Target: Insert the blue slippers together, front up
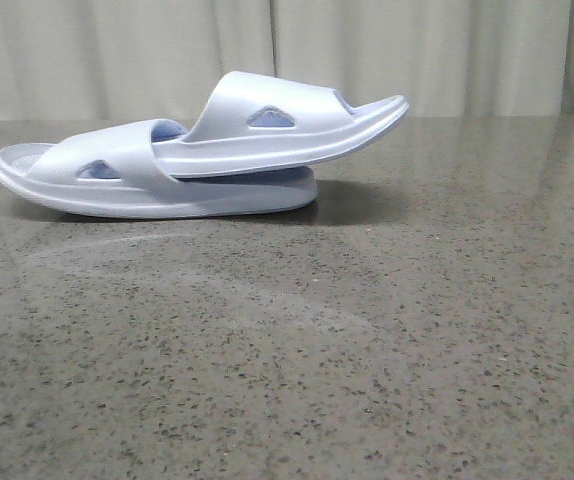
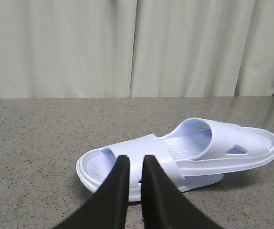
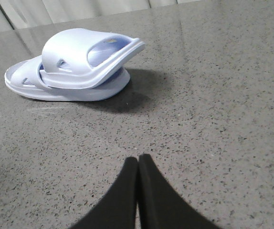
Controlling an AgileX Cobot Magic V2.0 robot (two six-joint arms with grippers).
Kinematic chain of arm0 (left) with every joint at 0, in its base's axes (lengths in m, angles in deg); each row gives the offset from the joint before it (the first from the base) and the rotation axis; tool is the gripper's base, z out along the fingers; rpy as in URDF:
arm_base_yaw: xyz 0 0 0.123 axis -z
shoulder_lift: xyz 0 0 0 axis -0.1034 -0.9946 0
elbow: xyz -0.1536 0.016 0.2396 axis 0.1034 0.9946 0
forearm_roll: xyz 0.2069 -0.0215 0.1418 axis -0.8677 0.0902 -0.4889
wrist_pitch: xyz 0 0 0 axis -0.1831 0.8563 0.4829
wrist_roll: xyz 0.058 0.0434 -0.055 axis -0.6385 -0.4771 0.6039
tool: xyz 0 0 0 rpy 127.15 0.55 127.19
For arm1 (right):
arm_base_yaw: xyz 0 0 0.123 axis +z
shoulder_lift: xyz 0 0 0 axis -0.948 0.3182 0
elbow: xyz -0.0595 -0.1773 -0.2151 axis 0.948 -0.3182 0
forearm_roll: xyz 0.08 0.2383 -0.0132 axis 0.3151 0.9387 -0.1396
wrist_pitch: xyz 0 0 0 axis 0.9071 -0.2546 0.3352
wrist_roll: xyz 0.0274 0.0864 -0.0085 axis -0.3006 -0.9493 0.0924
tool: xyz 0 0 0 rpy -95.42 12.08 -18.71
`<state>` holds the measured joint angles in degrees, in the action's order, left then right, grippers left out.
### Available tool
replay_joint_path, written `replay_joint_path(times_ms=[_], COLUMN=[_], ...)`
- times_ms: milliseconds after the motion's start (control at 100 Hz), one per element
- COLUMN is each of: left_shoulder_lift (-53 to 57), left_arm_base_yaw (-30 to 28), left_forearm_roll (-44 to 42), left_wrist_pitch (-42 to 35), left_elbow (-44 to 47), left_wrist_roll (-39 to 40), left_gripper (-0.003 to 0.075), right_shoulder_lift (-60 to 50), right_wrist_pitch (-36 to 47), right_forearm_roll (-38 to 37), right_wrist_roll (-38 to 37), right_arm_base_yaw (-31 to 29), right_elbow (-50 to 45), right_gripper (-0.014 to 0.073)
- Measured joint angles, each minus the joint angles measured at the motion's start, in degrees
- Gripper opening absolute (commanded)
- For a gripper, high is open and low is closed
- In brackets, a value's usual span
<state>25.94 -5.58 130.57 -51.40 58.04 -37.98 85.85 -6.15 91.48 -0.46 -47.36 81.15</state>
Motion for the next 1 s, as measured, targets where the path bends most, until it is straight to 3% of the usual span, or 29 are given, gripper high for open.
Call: replay_joint_path(times_ms=[340,420,510,540,680,750,850,1000], left_shoulder_lift=[1.72,3.84,6.73,7.50,11.35,13.38,16.96,21.83], left_arm_base_yaw=[0.00,0.00,-0.22,-0.42,-0.81,-0.81,-0.81,-0.81], left_forearm_roll=[1.12,-4.18,-18.63,-23.14,-59.07,-73.94,-85.24,-89.65], left_wrist_pitch=[-2.19,-5.41,-10.27,-11.56,-14.56,-15.29,-17.23,-20.23], left_elbow=[0.00,0.00,0.93,1.47,5.33,7.72,11.34,15.85], left_wrist_roll=[0.00,3.36,17.38,25.35,62.15,76.51,85.98,89.34], left_gripper=[0.0015,0.0015,0.0015,0.0015,0.0015,0.0015,0.0015,0.0015], right_shoulder_lift=[-0.10,-0.10,-0.10,-0.10,-0.10,-0.10,-0.10,-0.10], right_wrist_pitch=[0.00,0.00,0.00,0.00,0.00,0.00,0.00,0.00], right_forearm_roll=[0.09,0.09,0.09,0.09,0.09,0.09,0.09,0.09], right_wrist_roll=[0.10,0.10,0.10,0.10,0.10,0.10,0.10,0.10], right_arm_base_yaw=[0.00,0.00,0.00,0.00,0.00,0.00,0.00,0.00], right_elbow=[0.00,0.00,0.00,0.00,0.00,0.00,0.00,0.00], right_gripper=[-0.0078,-0.0078,-0.0078,-0.0078,-0.0078,-0.0078,-0.0078,-0.0078])
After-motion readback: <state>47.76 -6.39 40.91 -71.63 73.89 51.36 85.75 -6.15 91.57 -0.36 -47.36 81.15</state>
